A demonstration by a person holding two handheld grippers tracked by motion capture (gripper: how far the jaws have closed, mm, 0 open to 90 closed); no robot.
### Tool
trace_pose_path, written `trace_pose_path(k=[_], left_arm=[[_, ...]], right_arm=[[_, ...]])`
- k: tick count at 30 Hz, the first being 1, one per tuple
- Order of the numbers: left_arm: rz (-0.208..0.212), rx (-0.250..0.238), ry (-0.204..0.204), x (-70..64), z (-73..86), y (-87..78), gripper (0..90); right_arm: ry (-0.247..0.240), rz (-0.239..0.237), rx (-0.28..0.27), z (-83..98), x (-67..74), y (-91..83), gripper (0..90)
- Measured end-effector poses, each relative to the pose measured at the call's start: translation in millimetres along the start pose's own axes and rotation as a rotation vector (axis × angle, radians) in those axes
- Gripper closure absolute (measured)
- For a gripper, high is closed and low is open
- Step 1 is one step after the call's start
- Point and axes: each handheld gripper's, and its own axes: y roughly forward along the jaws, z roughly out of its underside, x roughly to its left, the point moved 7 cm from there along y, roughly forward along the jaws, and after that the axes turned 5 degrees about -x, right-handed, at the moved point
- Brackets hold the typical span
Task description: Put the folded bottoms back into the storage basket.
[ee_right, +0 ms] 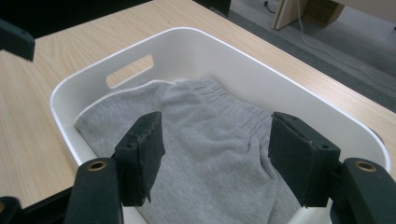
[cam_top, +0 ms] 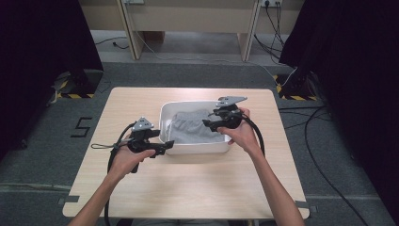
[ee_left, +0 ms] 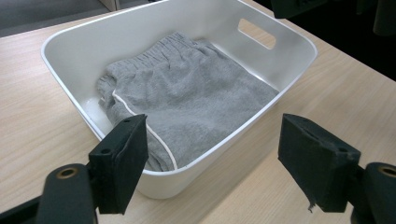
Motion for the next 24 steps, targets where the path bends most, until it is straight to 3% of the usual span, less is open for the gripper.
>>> trace_pose_path(k=[10,24], left_arm=[[0.005,-0.01,0.002,-4.9,7.1,-7.8,22.1],[0.018,-0.017,0.001,-11.4,12.4,-11.8,22.0]], right_arm=[[-0.008,-0.021,-0.03,14.6,13.7,-19.3,38.0],[-0.005,-0.032,-0.049,27.2,22.1,-31.3,38.3]])
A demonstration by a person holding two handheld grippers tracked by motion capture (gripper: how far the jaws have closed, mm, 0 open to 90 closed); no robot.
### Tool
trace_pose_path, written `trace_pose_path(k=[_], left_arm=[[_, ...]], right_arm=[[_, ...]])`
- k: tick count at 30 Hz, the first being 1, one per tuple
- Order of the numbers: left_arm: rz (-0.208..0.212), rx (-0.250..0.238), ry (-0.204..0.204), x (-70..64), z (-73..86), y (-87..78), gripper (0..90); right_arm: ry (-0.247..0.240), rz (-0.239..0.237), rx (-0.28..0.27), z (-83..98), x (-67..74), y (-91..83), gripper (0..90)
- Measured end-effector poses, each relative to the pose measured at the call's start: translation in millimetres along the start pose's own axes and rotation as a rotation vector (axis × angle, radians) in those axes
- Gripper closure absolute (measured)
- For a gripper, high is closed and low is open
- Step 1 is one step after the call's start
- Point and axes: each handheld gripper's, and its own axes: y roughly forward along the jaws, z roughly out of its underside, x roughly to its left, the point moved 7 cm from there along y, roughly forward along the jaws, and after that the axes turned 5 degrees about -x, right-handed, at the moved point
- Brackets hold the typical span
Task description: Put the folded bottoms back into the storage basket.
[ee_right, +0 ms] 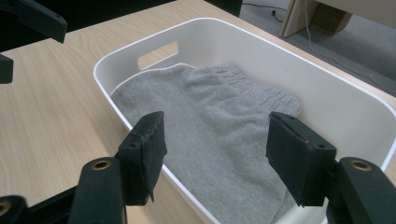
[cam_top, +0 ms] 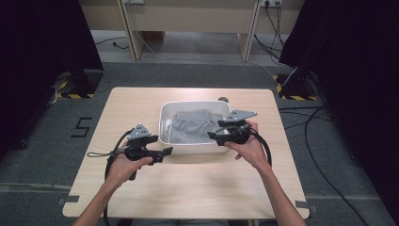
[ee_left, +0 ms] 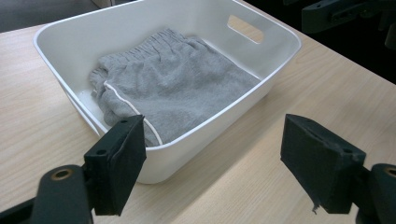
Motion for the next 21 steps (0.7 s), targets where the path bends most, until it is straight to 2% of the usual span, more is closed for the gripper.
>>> trace_pose_path(k=[13,21], left_arm=[[0.01,0.001,0.011,-6.4,6.2,-2.6,21.9],[0.016,-0.001,0.017,-9.9,11.5,-6.9,21.9]], right_arm=[[-0.002,-0.007,-0.02,9.6,12.5,-10.5,37.0],[0.004,0.006,-0.04,15.1,17.8,-18.5,34.9]])
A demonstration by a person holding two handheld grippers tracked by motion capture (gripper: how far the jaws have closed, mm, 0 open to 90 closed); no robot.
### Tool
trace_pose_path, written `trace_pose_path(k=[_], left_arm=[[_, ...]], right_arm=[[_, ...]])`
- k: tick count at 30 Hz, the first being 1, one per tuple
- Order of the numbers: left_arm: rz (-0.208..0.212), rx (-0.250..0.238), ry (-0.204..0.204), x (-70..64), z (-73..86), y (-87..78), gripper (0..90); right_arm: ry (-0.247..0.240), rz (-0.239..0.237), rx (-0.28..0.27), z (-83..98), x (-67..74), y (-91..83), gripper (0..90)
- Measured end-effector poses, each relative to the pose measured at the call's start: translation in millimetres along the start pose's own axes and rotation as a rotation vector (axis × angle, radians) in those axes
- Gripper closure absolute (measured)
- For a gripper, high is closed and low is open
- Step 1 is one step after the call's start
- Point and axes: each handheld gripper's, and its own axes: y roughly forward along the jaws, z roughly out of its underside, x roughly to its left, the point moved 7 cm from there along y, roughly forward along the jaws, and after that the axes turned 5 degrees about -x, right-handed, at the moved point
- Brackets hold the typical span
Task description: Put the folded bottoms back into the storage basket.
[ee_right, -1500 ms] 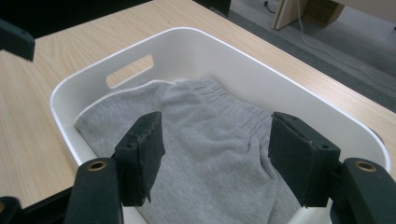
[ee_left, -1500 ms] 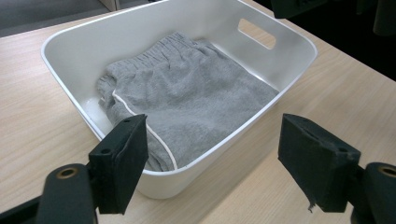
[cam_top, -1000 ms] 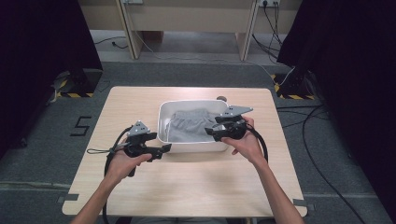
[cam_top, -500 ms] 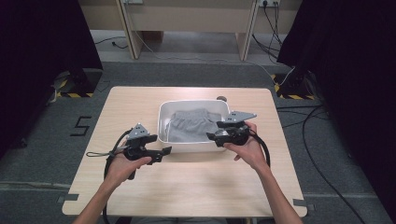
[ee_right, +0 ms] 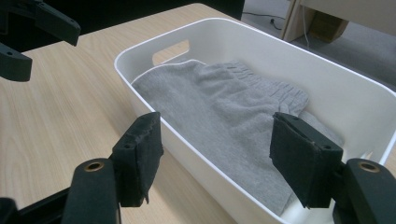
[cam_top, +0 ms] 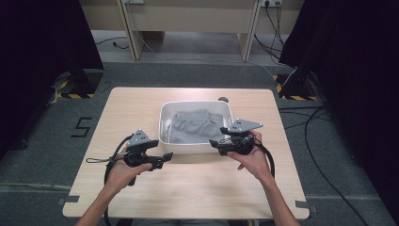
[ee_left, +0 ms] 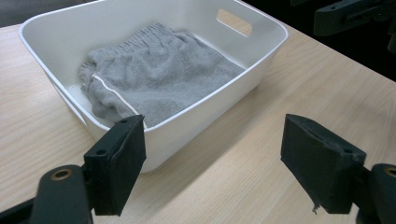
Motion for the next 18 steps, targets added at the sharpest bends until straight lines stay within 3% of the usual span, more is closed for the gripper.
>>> trace_pose_path(k=[18], left_arm=[[0.0,-0.004,-0.015,-0.9,14.2,-2.2,21.7]], right_arm=[[-0.002,0.004,-0.018,15.7,13.5,-13.3,34.2]])
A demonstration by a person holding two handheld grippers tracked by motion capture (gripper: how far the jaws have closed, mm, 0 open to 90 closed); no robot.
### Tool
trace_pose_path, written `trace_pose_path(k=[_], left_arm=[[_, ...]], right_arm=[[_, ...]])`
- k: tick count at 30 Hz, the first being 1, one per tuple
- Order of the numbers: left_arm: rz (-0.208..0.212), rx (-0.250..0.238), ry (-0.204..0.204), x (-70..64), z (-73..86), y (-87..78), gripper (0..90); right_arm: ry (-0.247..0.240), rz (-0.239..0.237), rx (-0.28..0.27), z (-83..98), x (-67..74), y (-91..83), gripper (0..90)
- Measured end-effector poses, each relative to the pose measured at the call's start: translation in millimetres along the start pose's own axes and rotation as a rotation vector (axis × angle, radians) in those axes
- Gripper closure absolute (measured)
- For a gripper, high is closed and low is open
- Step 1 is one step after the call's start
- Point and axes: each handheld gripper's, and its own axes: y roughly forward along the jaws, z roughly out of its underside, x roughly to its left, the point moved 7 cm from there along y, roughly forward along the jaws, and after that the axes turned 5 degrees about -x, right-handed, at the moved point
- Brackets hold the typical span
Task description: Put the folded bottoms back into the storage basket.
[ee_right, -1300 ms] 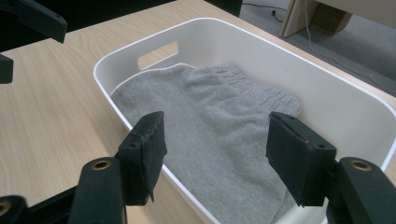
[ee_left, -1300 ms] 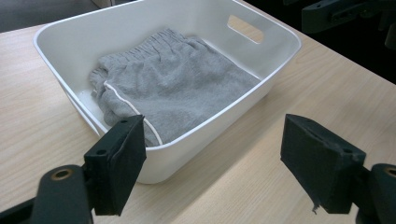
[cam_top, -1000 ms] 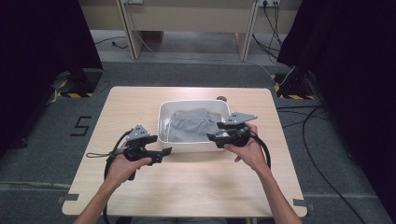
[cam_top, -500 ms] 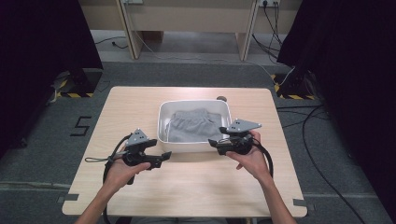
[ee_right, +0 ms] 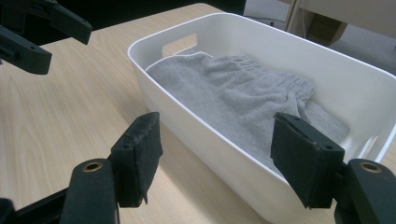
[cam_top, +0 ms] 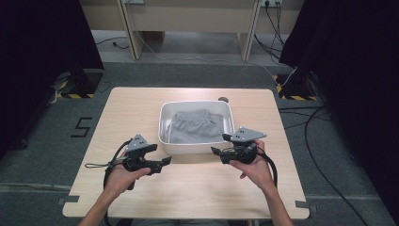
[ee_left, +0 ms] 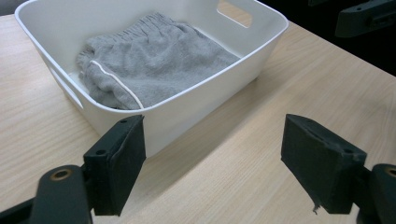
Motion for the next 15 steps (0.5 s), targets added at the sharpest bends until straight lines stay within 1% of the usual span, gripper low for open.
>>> trace_pose_path(k=[7,12,15], left_arm=[[-0.002,-0.004,0.008,-1.5,5.2,-1.2,21.3],[-0.011,-0.01,0.014,-2.1,9.6,-3.9,21.3],[-0.013,-0.016,0.017,-2.9,10.1,-5.4,21.3]], right_arm=[[0.01,-0.006,-0.003,7.4,3.5,-2.6,34.0],[0.017,-0.004,-0.014,12.6,6.5,-3.8,33.7],[0.009,-0.001,-0.003,14.4,7.4,-4.9,33.6]])
